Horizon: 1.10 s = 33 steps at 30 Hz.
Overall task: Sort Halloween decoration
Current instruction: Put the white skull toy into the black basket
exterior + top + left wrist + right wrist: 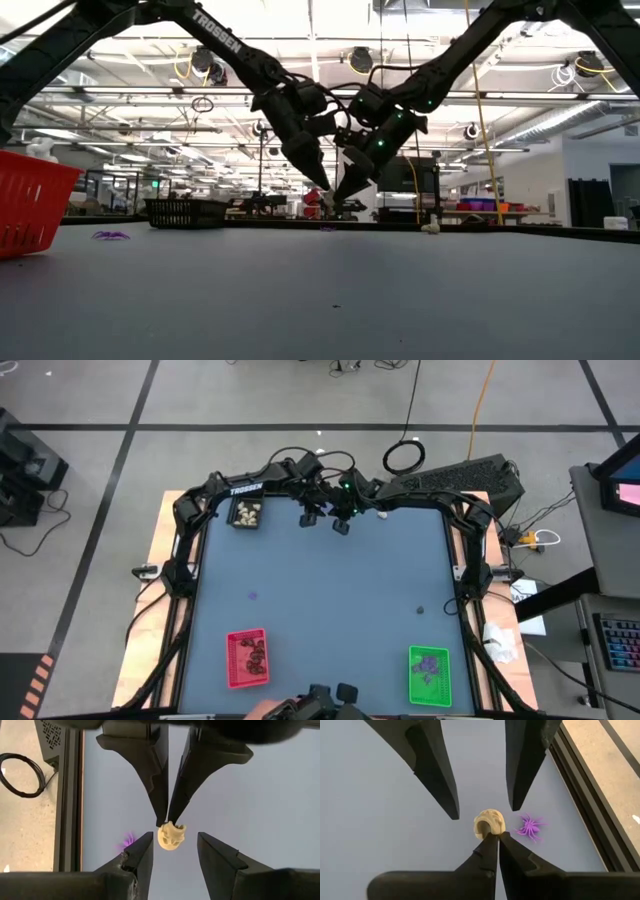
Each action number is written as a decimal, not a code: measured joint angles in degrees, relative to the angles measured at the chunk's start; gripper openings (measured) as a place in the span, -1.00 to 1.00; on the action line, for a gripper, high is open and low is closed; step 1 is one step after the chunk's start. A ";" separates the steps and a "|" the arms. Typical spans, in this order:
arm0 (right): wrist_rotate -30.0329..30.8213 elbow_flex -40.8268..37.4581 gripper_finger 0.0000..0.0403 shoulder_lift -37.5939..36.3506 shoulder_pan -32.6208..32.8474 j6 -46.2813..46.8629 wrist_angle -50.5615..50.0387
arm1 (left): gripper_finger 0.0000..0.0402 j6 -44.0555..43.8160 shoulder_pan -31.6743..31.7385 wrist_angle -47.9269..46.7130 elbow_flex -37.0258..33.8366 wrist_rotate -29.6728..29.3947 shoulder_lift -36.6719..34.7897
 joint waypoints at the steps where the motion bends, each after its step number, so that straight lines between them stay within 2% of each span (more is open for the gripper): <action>1: 0.01 0.01 -0.98 -0.20 0.04 0.02 -0.05 | -0.26 0.35 0.00 -0.30 0.07 0.01 0.00; 24: -0.13 0.01 -0.98 -1.62 0.54 2.17 -1.00 | -0.27 2.83 0.13 -1.34 -0.33 1.97 -0.04; 29: -0.25 0.10 -0.99 -2.00 0.52 2.61 0.37 | -0.27 1.33 3.10 -2.81 -0.53 12.36 -0.44; 33: -0.23 -0.83 -1.00 -2.03 0.48 2.35 2.94 | -0.27 0.54 4.62 -4.29 -0.59 13.01 -0.50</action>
